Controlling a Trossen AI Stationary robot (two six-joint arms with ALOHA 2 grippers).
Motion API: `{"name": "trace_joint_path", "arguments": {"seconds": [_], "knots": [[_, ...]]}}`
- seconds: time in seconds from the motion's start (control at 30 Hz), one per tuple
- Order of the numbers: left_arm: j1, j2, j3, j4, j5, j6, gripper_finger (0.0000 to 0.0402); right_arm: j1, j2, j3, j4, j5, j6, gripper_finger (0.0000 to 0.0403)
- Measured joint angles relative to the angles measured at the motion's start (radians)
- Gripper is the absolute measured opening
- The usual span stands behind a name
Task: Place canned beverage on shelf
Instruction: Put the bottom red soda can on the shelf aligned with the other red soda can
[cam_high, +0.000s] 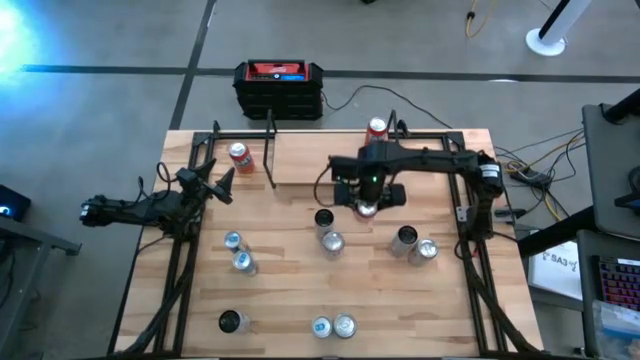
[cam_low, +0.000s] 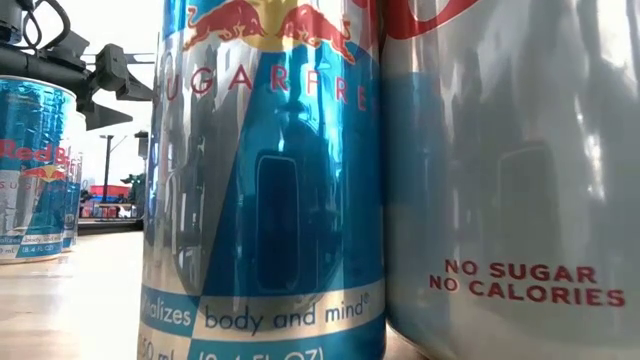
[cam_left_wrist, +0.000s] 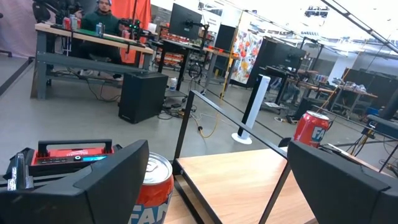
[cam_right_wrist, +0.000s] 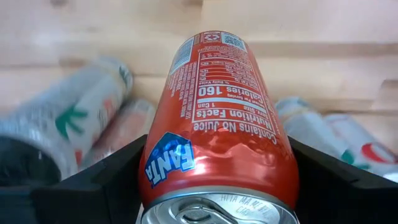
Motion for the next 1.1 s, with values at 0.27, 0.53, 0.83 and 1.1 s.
{"name": "trace_joint_path", "arguments": {"seconds": [0.27, 0.53, 0.83, 1.1], "knots": [[0.0, 0.0, 0.0, 0.0, 0.0, 0.0, 0.0368, -0.151, 0.0, 0.0, -0.05, 0.036, -0.161, 0.0297], [0.0, 0.0, 0.0, 0.0, 0.0, 0.0, 0.0368, -0.287, 0.0, 0.0, -0.047, 0.054, -0.293, 0.0297], [0.0, 0.0, 0.0, 0.0, 0.0, 0.0, 0.0368, -0.372, 0.0, 0.0, -0.025, 0.063, -0.364, 0.0298], [0.0, 0.0, 0.0, 0.0, 0.0, 0.0, 0.0368, -0.38, 0.0, -0.001, 0.037, 0.128, -0.366, 0.0298]]}}
